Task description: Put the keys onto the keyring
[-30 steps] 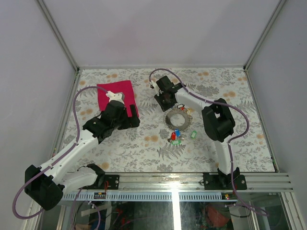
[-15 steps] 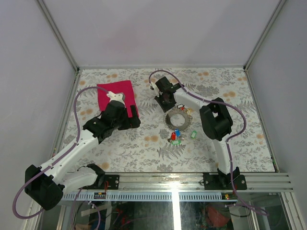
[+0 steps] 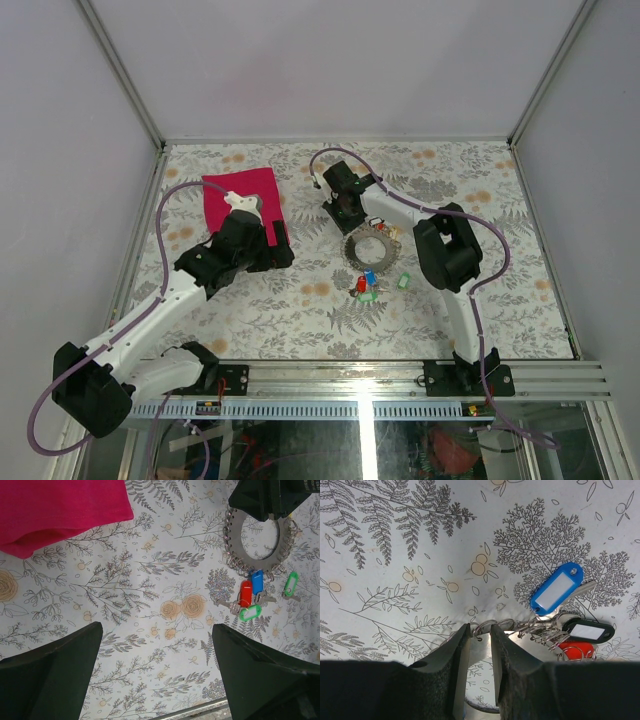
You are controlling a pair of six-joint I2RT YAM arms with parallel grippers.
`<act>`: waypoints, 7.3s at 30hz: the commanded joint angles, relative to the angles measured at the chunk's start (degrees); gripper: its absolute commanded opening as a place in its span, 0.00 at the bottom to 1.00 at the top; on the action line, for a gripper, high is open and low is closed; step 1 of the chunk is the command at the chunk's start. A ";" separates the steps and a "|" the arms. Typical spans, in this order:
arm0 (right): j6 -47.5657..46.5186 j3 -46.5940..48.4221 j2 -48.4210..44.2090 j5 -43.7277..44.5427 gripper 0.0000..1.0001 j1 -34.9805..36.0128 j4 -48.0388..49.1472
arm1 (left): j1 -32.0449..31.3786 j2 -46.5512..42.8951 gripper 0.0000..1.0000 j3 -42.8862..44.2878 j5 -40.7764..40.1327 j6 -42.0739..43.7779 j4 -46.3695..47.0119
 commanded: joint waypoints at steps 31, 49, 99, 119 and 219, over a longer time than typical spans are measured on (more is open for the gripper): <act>-1.47 2.40 -2.02 1.70 0.27 0.11 0.90 | 0.46 0.10 0.93 -0.59 1.54 -0.06 3.75; -1.94 3.10 -0.41 2.44 0.29 0.11 -0.51 | 0.50 0.06 0.92 -0.96 2.04 -0.24 4.11; -4.05 2.84 -3.32 3.98 0.28 0.11 -1.41 | 0.50 0.69 0.91 -1.15 3.35 -0.50 5.17; -4.12 3.64 1.27 3.89 0.32 0.11 -1.22 | 0.51 0.16 0.91 -1.77 3.06 -0.59 4.84; -0.59 -23.44 -46.39 -36.03 0.00 -1.89 25.08 | 0.50 -15.79 0.87 -0.35 10.63 22.35 28.19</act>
